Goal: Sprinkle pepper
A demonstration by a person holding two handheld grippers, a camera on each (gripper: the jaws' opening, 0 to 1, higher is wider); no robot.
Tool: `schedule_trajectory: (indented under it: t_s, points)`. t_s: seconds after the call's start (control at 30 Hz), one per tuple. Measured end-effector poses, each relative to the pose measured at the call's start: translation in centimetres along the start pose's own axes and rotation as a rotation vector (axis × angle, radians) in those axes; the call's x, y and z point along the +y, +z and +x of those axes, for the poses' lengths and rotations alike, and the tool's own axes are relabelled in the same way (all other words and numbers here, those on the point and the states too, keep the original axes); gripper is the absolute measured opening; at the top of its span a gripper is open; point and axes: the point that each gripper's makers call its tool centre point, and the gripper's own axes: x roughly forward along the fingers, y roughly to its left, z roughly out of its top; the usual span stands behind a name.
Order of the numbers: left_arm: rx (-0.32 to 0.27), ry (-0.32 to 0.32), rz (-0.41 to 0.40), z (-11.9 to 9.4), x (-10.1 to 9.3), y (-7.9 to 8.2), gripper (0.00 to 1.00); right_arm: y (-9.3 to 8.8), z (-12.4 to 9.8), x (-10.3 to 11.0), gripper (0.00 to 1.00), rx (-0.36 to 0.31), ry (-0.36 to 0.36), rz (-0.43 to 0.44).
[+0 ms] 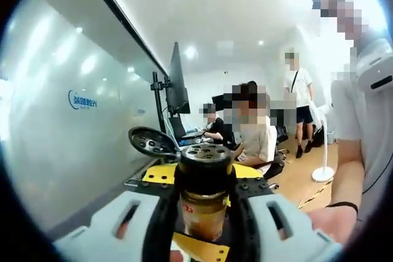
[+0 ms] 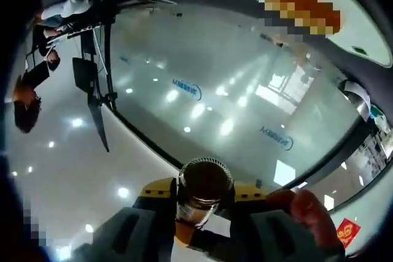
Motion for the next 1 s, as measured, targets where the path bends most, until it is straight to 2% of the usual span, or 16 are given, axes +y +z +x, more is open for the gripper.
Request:
schedule_trajectory:
  t_s: [0.17,0.33,0.47,0.57,0.73,0.87,0.93,1.0]
  points:
    - [0.011,-0.003,0.0,0.3,-0.5,-0.3,0.21,0.2,-0.7,-0.1,0.26,0.004,0.008,0.019]
    - [0.002,0.007,-0.001,0.4,-0.6,-0.3,0.21,0.9,0.2,0.3,0.24,0.001,0.02,0.009]
    - [0.002,0.01,-0.005,0.4,-0.7,-0.3,0.21,0.6,0.2,0.3,0.24,0.002,0.023,0.017]
    - [0.018,0.02,0.001,0.1,-0.4,-0.8,0.21,1.1,0.2,0.2,0.23,-0.003,0.003,0.003]
    - [0.005,0.023,-0.016,-0.2,-0.1,-1.7,0.21,1.7,-1.1,-0.4,0.23,0.007,-0.011,0.0]
    - [0.016,0.025,-0.023,0.3,-0.6,-2.6,0.21,2.5,-1.3,-0.3,0.23,-0.008,-0.026,-0.007]
    - [0.016,0.022,-0.043,0.3,-0.8,-2.9,0.21,2.7,-1.7,-0.5,0.23,-0.019,-0.041,-0.046]
    - [0.016,0.02,-0.045,0.4,-0.9,-3.0,0.21,2.8,-1.5,-0.5,0.23,-0.016,-0.046,-0.028]
